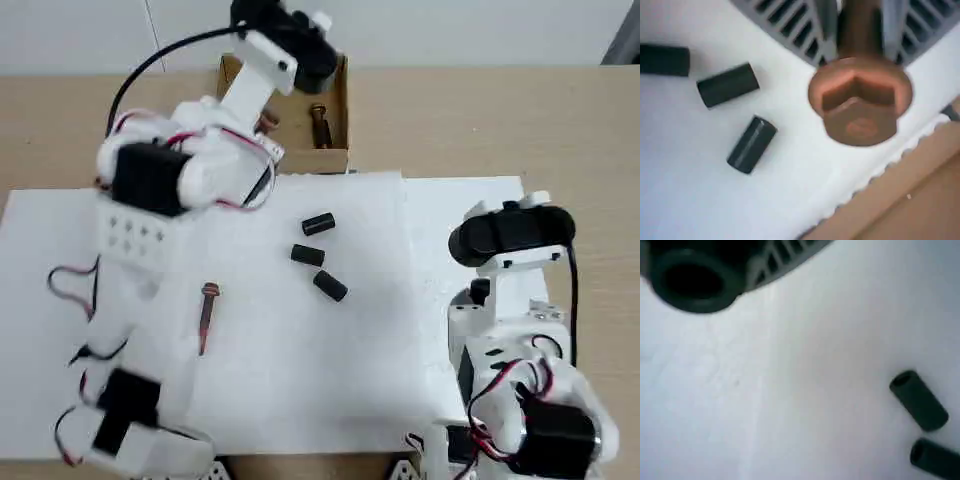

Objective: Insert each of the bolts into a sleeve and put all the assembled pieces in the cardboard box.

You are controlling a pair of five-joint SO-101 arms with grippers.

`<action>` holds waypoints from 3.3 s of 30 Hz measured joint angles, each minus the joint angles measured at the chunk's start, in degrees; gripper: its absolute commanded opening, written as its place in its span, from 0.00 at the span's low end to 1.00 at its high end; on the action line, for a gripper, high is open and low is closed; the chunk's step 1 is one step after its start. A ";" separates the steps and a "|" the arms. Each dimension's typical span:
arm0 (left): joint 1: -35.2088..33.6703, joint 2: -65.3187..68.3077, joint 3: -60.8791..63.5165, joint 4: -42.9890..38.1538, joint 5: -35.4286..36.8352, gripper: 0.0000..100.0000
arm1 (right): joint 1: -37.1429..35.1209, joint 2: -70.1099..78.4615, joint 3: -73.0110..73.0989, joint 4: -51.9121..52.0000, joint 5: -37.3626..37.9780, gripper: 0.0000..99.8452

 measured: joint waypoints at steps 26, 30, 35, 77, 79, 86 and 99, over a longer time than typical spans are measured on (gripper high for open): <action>-1.67 -65.93 80.70 -30.68 7.91 0.00 | -11.16 -19.87 29.89 -17.93 -8.18 0.00; -4.92 -75.08 89.58 -35.60 12.31 0.00 | -14.95 -27.52 36.40 -18.81 -8.18 0.00; -5.36 -84.84 96.44 -36.92 15.56 0.00 | -19.16 -32.35 39.38 -18.81 -8.18 0.00; 9.49 -98.55 117.54 -62.95 52.48 0.00 | -44.22 -32.35 62.77 -52.75 -2.02 0.00; 9.58 -98.64 118.77 -62.95 52.48 0.00 | -44.22 -32.35 62.77 -52.75 -2.02 0.00; 9.58 -98.55 120.44 -62.95 52.48 0.00 | -44.22 -32.35 62.68 -52.75 -1.93 0.00; 12.22 -98.55 122.73 -63.12 52.48 0.00 | -44.31 -32.35 62.42 -52.75 1.14 0.00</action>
